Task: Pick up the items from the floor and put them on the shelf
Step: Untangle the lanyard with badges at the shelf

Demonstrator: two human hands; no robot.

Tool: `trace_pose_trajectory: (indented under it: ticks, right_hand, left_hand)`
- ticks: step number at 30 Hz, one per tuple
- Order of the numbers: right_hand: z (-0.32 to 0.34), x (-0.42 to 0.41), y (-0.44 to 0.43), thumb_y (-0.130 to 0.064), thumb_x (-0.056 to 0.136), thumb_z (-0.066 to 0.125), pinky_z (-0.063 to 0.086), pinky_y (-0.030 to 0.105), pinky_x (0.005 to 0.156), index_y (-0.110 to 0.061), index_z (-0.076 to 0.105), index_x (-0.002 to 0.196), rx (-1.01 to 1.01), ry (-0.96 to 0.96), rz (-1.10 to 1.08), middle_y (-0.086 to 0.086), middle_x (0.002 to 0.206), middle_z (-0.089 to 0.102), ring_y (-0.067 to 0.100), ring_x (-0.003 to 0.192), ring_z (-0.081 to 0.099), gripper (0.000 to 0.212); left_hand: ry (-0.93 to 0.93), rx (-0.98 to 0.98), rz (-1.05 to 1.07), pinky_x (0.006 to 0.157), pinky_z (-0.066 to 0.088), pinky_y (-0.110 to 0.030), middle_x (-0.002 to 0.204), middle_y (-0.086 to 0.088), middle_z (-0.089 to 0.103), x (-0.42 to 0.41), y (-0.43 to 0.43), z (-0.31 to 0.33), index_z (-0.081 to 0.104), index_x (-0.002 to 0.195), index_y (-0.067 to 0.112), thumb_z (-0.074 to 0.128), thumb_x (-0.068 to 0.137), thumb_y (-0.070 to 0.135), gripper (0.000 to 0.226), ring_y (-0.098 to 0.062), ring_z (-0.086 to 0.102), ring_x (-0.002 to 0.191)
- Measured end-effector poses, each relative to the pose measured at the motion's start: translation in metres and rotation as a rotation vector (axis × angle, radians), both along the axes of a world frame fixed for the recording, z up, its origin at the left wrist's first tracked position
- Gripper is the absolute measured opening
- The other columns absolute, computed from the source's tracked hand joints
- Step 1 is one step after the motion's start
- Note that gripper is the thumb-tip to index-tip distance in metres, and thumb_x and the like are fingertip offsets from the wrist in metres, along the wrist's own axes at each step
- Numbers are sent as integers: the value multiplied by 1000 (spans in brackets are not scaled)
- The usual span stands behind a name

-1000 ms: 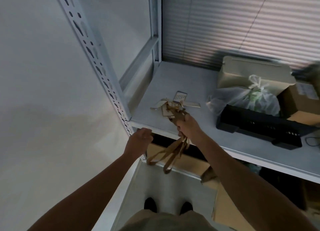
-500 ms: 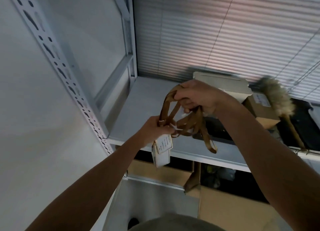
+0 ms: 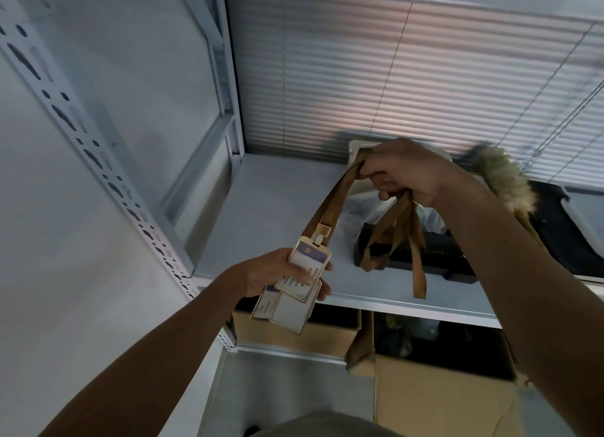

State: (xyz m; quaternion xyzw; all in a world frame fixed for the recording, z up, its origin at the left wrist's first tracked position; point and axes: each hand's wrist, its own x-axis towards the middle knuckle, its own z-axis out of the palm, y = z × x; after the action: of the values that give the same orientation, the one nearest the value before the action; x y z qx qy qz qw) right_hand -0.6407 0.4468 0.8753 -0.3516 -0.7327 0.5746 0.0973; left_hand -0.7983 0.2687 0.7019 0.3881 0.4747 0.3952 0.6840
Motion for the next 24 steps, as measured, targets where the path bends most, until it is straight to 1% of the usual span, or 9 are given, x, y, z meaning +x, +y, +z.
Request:
trace_pose_trajectory:
  ticks: [2,5,8,10,12,14,18,21,24]
  right_hand:
    - [0,1,3,3,89,57,26,28,52,-12,54,105,37,2,-23,-7,42,35,8,40,28,22]
    - [-7,2,12,2,88,57,27,29,52,-11,54,103,1,26,-105,-7,41,34,9,39,26,20]
    - [-16,2,19,1,89,54,27,30,52,-7,56,87,-45,65,-221,-5,41,30,10,38,22,8]
    - [-22,2,25,1,89,51,27,28,50,-8,51,67,-52,85,-320,-5,39,28,11,36,21,24]
    - [-26,5,28,1,89,50,28,25,45,-12,48,63,-47,80,-355,-5,38,28,11,34,21,29]
    - [-32,10,33,0,89,51,27,24,44,-11,49,65,-64,49,-366,-5,38,28,11,35,21,27]
    - [-48,21,41,-3,91,52,24,23,45,-15,43,61,-173,45,-438,-4,38,28,10,32,21,34]
    - [-69,27,42,-5,91,52,23,23,43,-16,43,65,-220,-5,-451,-5,41,31,8,32,23,30]
    - [-93,29,37,-8,95,49,33,24,45,-11,55,77,-207,-97,-380,-1,52,39,10,39,31,19]
  left_hand:
    - [-29,-29,-36,86,52,-40,111,-14,71,-1,2,-1,62,118,18,84,68,40,59,-29,69,99]
    - [-99,-51,-112,91,51,-42,119,-16,68,-4,3,-3,59,120,16,81,73,34,54,-31,66,106]
    - [-173,-83,-164,95,48,-48,120,-20,66,-3,0,-4,58,122,14,70,81,18,43,-37,64,108]
    - [-167,-107,-42,93,50,-49,118,-18,66,4,-1,-4,57,120,15,69,79,14,43,-38,64,108]
    - [-84,-108,163,86,54,-42,113,-10,68,12,1,-3,59,117,18,71,73,13,45,-30,67,103]
    - [-107,-109,283,80,55,-40,105,-7,71,14,1,-5,60,115,18,68,72,10,45,-25,70,94]
    - [-367,-82,237,82,56,-48,102,-17,70,17,-8,-1,56,121,12,59,81,5,41,-38,70,93]
    - [-374,-56,272,75,59,-41,103,-20,71,21,-7,0,58,120,11,56,81,5,39,-33,71,83]
    - [-343,-70,403,67,59,-36,93,-20,71,22,0,-2,57,120,6,62,77,7,43,-28,69,75]
